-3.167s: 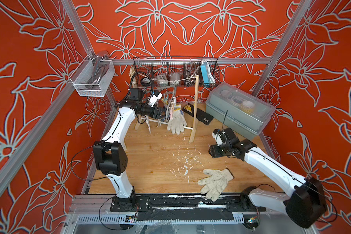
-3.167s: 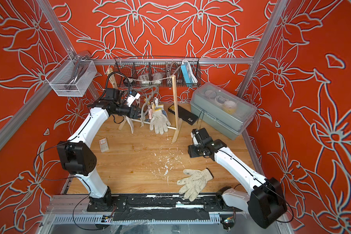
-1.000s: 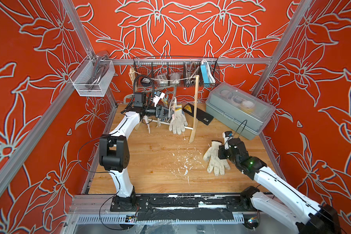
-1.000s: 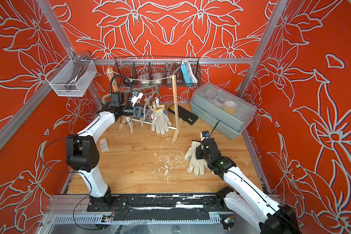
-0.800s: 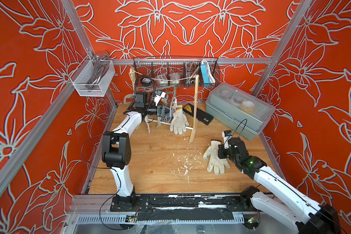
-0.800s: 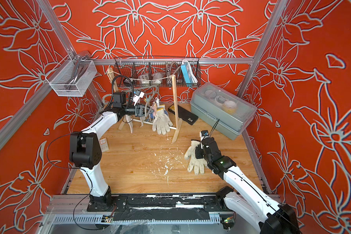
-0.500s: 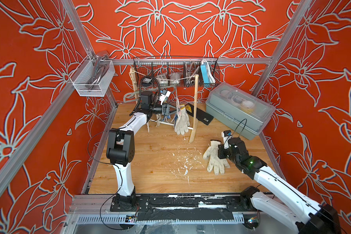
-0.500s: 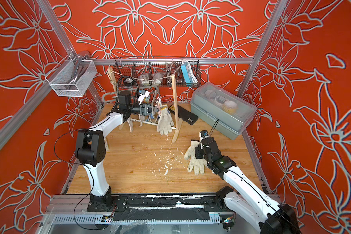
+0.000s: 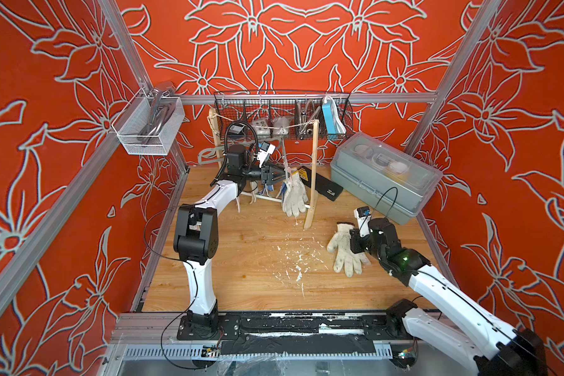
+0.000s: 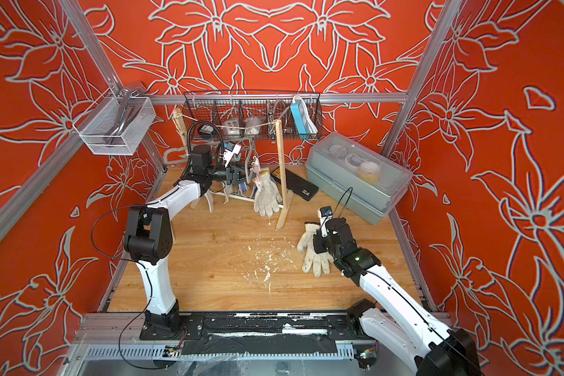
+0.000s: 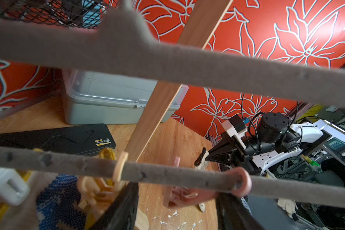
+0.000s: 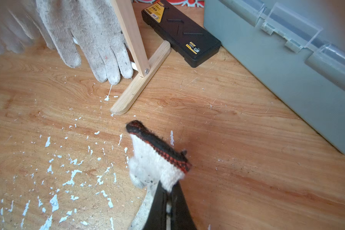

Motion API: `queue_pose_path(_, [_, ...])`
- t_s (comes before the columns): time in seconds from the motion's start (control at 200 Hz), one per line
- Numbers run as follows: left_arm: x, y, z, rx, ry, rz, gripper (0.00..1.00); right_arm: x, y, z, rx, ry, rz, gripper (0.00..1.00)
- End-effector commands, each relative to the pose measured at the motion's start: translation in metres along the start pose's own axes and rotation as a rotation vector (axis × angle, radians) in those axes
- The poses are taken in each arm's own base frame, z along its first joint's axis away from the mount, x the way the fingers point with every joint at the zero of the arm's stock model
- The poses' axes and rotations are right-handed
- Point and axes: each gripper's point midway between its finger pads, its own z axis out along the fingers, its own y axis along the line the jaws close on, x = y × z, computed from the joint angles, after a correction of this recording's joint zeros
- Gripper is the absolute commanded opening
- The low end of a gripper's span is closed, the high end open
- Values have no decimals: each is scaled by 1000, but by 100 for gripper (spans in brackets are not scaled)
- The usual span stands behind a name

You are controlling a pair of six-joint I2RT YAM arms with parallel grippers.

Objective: Clip the gloves onto a hanger to dry
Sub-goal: Pick up the glove from the center of the board, then open the clamp at the hanger.

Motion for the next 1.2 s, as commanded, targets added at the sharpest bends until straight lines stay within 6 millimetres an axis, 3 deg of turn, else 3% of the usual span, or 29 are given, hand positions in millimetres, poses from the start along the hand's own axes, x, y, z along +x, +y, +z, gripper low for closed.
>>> queue_pose_path(0.0, [-17,-13,-1,-12,-20,113,59,-13,3,-2,-22,-24,-30,0])
queue_pose_path(0.515, [7,-52,6,82,26,98,64,-16,6,0,-66,-5,-76,0])
queue_pose_path(0.831, [1,-55,1,103,24,115,64,-19,10,1,-92,-7,-82,0])
queue_pose_path(1.196, [-7,-50,-10,109,2,123,54,-22,14,1,-117,-5,-87,0])
